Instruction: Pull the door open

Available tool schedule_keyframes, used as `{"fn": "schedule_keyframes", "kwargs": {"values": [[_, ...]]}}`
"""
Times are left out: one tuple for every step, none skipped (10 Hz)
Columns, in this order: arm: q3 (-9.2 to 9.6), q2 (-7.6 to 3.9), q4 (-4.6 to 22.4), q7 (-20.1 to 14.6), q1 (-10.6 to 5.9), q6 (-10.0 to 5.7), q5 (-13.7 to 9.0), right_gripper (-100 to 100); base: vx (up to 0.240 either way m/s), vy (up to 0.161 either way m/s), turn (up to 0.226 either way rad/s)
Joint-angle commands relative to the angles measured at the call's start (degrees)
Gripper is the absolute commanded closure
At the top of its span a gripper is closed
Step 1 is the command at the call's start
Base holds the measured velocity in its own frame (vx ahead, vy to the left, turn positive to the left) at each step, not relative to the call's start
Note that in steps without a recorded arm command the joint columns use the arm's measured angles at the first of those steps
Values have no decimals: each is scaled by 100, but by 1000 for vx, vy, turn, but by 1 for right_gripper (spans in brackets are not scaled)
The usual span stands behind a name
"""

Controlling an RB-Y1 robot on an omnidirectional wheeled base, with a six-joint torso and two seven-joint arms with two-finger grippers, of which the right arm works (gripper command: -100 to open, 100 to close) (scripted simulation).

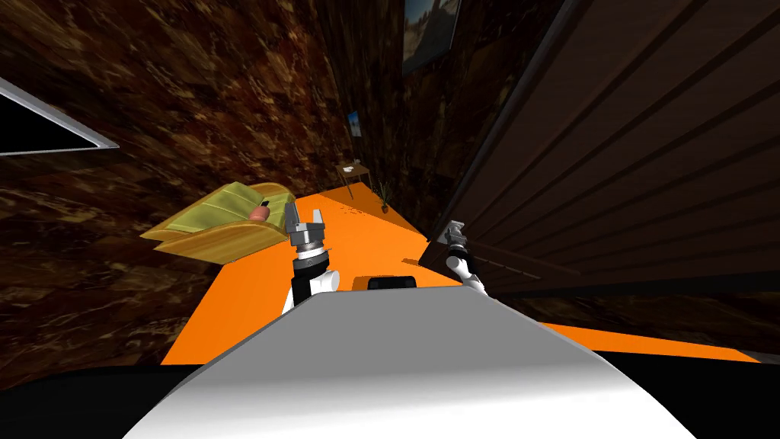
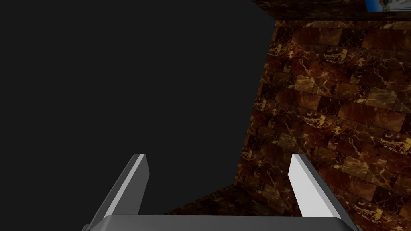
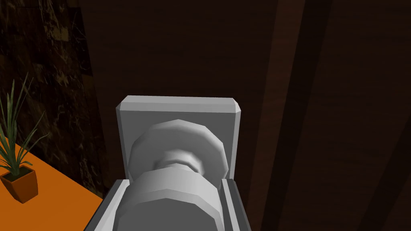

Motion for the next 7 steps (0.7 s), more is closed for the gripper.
{"fn": "schedule_keyframes", "kwargs": {"values": [[81,-60,-55,-68,15,-27,19,100,-212,-1,84],[49,-33,-24,-33,13,4,8,100,-87,3,30],[135,-80,-47,-92,60,1,14,100,-134,3,101],[173,-112,-68,-123,79,-10,17,100,-212,-18,111],[216,-150,-92,-159,101,-23,20,100,-194,-29,118],[264,-191,-119,-199,125,-37,23,100,-180,-33,128],[315,-234,-147,-240,151,-52,26,100,-197,-41,111]]}}
